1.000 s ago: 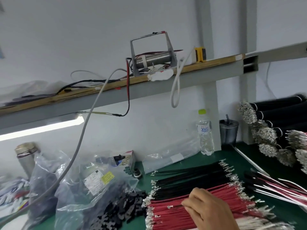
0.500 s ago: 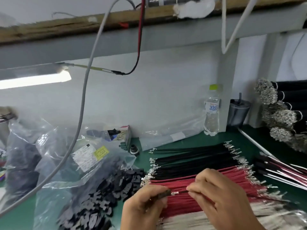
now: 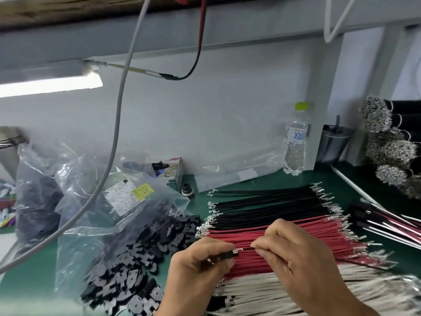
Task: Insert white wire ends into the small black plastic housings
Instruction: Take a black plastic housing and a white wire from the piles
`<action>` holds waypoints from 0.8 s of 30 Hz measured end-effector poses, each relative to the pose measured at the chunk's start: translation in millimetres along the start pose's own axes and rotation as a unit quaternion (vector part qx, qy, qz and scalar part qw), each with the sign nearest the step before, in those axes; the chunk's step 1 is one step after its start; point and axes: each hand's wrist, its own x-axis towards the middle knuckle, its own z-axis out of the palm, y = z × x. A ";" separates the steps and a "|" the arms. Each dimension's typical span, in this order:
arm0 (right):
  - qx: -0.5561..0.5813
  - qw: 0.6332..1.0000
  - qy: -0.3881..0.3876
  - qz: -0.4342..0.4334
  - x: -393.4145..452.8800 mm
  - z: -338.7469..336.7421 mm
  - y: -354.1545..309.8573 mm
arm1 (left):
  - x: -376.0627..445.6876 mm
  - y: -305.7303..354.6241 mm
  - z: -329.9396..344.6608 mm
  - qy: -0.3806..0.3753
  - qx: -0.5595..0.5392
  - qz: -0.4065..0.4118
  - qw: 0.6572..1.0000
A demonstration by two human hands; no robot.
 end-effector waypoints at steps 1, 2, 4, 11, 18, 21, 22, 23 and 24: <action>-0.003 1.000 -0.009 -0.003 -0.2 -0.2 -0.2 | -0.8 1.8 -0.1 -0.006 0.009 -0.002 1.000; -0.004 1.000 -0.019 -0.005 -0.1 -0.9 -0.3 | -1.4 2.9 -0.2 -0.011 0.014 -0.004 1.000; -0.009 0.999 -0.039 -0.012 0.5 -2.4 0.4 | -1.8 4.1 -0.5 -0.015 0.019 -0.019 1.000; -0.011 0.998 -0.058 -0.031 0.9 -0.1 1.4 | -5.2 2.4 -2.2 -0.024 0.003 -0.047 0.999; -0.061 0.996 -0.043 -0.047 0.8 10.0 -1.7 | -5.8 4.1 0.0 0.001 0.103 0.001 0.995; -0.056 0.997 -0.034 -0.051 1.3 14.3 -2.6 | -6.0 4.7 -0.3 0.016 0.126 0.004 0.992; -0.043 0.997 -0.033 -0.046 1.4 16.0 -2.9 | -6.5 5.4 -0.6 0.018 0.105 -0.008 0.994; -0.029 0.998 -0.034 -0.042 1.1 17.6 -3.3 | -7.0 6.3 -1.1 0.014 0.081 -0.020 0.996; -0.015 0.998 -0.038 -0.039 0.7 19.2 -4.0 | -7.2 7.1 -1.4 0.009 0.065 -0.024 0.998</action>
